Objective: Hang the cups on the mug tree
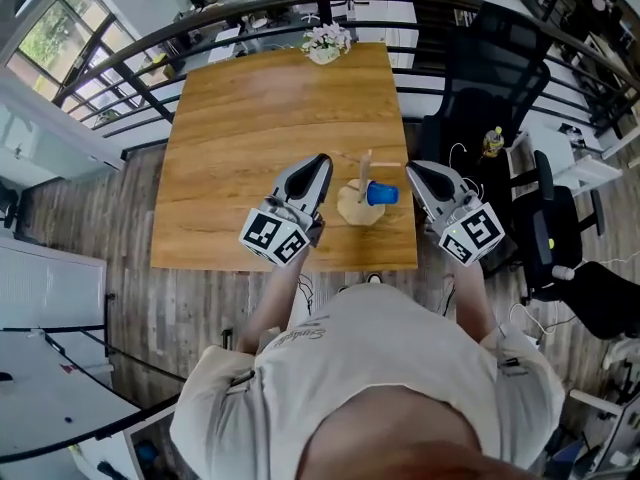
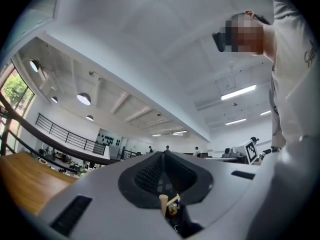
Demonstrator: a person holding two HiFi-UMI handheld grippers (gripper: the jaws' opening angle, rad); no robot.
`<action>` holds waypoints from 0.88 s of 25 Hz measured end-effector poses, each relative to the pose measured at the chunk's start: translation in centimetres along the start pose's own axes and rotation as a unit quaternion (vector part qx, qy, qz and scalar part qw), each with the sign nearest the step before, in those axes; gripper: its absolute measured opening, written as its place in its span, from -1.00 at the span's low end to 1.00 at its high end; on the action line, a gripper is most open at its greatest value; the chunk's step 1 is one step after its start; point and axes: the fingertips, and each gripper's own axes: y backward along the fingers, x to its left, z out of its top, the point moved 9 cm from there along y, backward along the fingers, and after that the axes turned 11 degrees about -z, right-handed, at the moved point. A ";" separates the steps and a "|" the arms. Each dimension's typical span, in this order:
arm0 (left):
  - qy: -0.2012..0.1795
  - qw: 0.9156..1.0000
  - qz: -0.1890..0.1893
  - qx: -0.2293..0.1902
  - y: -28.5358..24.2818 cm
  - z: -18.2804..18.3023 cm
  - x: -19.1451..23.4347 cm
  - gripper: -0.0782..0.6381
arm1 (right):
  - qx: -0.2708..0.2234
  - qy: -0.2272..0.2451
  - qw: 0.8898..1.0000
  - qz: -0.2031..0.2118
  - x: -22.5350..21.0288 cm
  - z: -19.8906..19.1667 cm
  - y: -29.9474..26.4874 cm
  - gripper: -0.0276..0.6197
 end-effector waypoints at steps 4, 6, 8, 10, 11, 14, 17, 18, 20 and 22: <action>-0.024 1.000 0.006 0.002 -0.5 0.8 0.1 -0.70 | -0.015 -0.011 1.000 -0.023 -0.5 1.1 -0.5 -0.94; -0.036 0.999 0.011 0.009 -0.7 1.0 0.2 -0.70 | -0.021 -0.011 0.999 -0.036 -0.9 1.7 -0.7 -0.94; -0.051 0.998 0.016 0.015 -0.8 1.1 0.2 -0.70 | -0.022 -0.006 0.998 -0.050 -1.2 2.0 -0.7 -0.94; -0.062 0.998 0.018 0.018 -0.9 1.3 0.2 -0.70 | -0.021 -0.004 0.998 -0.062 -1.6 2.2 -0.6 -0.94; -0.064 0.998 0.019 0.018 -0.9 1.5 0.3 -0.70 | -0.020 -0.005 0.998 -0.067 -1.8 2.2 -0.7 -0.94; -0.063 0.998 0.021 0.019 -0.9 1.5 0.5 -0.70 | -0.013 -0.010 0.997 -0.073 -2.0 1.7 -0.5 -0.94; -0.059 0.998 0.021 0.020 -0.8 1.4 0.3 -0.70 | -0.006 -0.016 0.997 -0.077 -2.1 1.2 -0.2 -0.94; -0.059 0.998 0.021 0.020 -0.8 1.5 0.2 -0.70 | -0.006 -0.018 0.997 -0.079 -2.1 1.2 -0.2 -0.94; -0.057 0.998 0.024 0.020 -0.7 1.5 0.3 -0.70 | -0.005 -0.020 0.997 -0.080 -2.2 1.1 -0.3 -0.94; -0.055 0.998 0.029 0.022 -0.5 1.4 0.4 -0.70 | -0.004 -0.023 0.996 -0.081 -2.3 0.8 -0.5 -0.94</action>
